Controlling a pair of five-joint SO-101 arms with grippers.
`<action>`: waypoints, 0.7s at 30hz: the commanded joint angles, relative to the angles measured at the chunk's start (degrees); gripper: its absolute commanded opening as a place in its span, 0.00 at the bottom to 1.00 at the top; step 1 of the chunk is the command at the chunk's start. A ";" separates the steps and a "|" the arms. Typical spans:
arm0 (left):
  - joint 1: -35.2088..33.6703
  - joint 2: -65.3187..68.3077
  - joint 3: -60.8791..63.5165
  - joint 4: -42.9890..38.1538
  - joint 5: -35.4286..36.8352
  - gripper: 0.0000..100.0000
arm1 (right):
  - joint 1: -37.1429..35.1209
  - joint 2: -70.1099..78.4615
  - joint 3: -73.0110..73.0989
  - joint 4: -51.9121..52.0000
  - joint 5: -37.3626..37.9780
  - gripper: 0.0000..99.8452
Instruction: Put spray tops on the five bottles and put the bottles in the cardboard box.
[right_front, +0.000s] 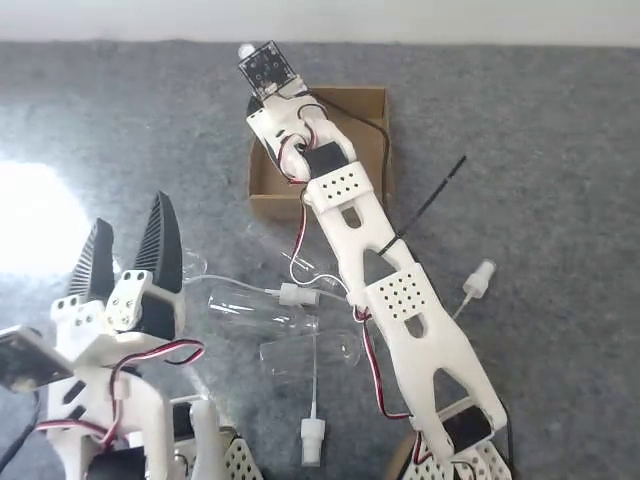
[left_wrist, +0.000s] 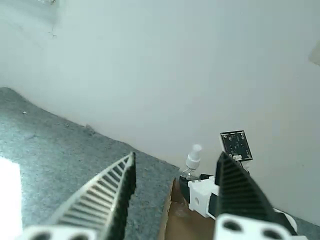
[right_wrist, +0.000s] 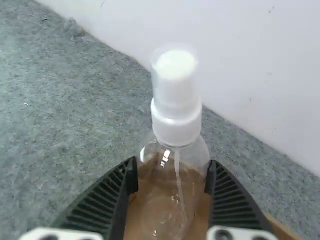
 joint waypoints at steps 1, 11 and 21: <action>-0.35 -0.26 -2.77 -0.09 0.70 0.24 | 2.95 1.27 -8.09 4.26 0.18 0.13; -0.35 -0.26 -2.77 -0.09 0.70 0.24 | 3.47 0.22 -7.91 8.48 -8.53 0.14; -0.35 -0.26 -2.77 -0.09 0.62 0.24 | 3.21 0.40 -7.82 9.80 -16.53 0.14</action>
